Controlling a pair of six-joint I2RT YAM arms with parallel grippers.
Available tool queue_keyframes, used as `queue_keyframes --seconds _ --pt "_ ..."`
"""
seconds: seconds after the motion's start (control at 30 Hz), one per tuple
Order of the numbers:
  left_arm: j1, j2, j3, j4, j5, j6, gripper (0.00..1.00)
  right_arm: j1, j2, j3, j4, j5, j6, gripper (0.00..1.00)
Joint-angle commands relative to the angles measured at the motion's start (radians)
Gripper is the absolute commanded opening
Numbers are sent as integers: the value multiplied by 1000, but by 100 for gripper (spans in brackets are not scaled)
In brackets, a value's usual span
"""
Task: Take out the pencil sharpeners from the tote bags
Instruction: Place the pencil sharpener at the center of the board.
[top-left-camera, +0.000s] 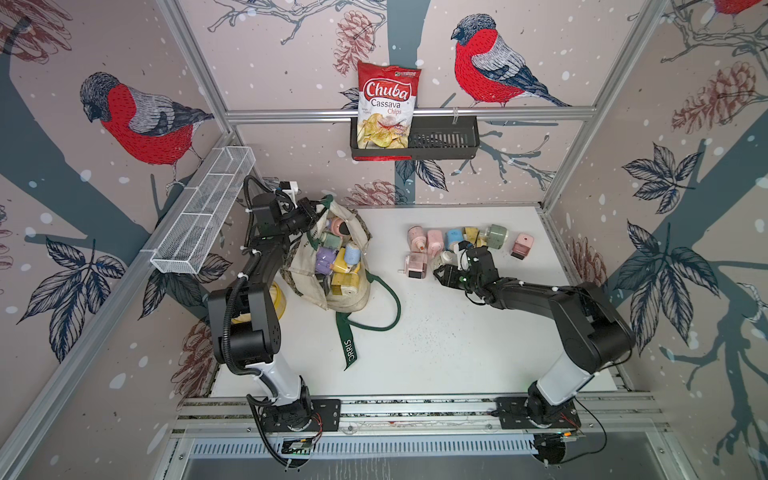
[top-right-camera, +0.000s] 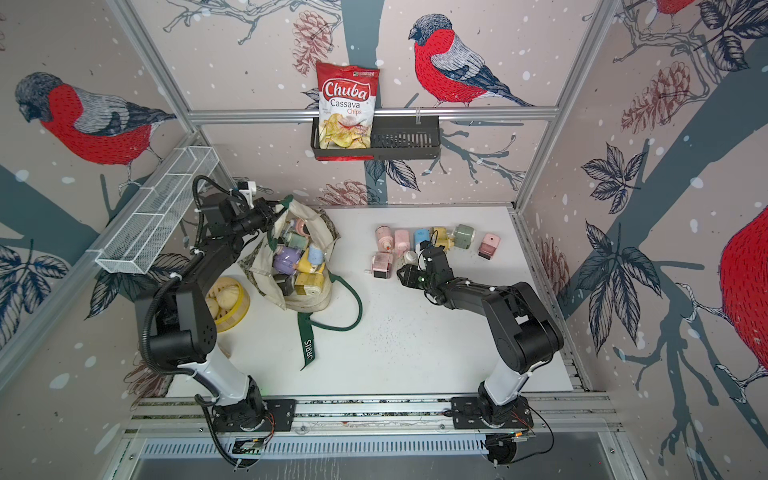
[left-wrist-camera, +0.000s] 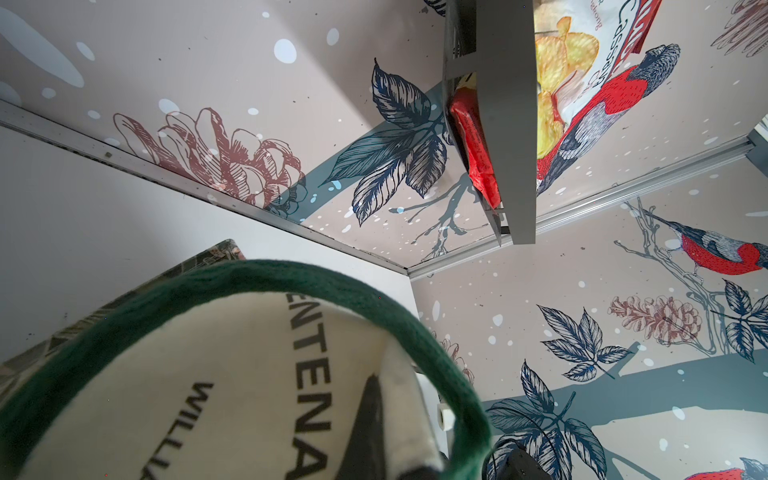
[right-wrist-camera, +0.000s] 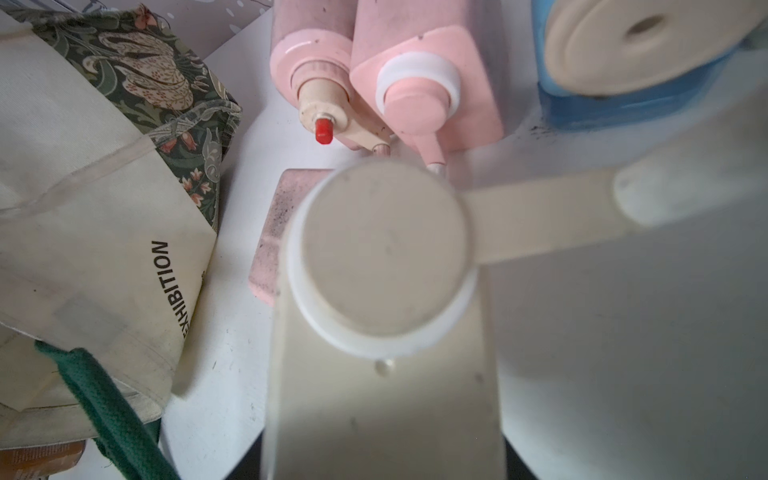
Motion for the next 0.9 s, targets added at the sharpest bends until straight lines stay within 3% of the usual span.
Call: queue_keyframes --seconds 0.0,0.6,0.87 --pt "4 -18 12 105 38 -9 0 -3 29 16 89 -44 38 27" --pt "8 -18 11 109 38 -12 0 -17 166 59 188 -122 142 32" --pt "10 -16 11 112 38 -15 0 -17 189 60 205 -140 163 44"
